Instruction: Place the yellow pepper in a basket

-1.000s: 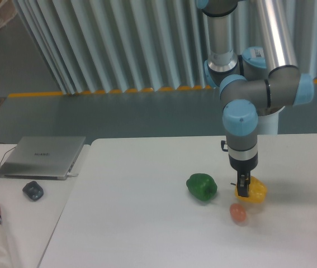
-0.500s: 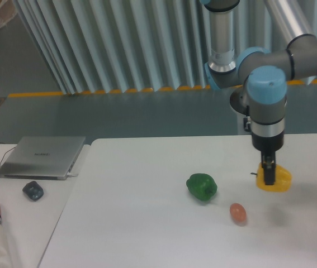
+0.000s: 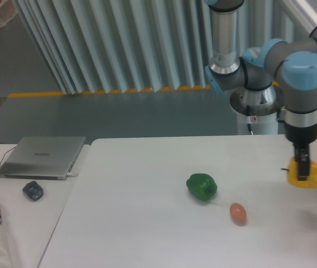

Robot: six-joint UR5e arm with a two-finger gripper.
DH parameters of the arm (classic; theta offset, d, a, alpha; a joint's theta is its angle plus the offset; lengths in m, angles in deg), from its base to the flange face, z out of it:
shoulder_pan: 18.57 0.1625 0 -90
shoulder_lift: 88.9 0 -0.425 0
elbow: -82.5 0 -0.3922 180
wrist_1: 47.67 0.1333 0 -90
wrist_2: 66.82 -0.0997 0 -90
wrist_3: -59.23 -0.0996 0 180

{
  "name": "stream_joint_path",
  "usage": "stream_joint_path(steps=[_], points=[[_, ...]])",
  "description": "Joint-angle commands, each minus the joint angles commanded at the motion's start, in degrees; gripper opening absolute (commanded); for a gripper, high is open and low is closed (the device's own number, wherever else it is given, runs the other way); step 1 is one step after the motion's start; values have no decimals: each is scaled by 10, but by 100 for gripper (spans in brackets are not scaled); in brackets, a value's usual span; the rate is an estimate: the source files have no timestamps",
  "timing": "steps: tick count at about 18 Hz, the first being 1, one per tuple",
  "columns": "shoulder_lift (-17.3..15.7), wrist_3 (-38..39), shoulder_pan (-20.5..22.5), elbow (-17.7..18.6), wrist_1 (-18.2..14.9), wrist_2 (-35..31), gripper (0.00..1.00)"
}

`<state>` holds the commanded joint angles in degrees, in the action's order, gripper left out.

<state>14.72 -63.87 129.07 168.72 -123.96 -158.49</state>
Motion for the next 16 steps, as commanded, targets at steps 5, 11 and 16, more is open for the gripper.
stream_joint_path(steps=[5,11,16], points=[[4,-77,48,0,3,2,36],[8,-212,120,4,-1,4,36],[9,-288,164,22,2,3,38]])
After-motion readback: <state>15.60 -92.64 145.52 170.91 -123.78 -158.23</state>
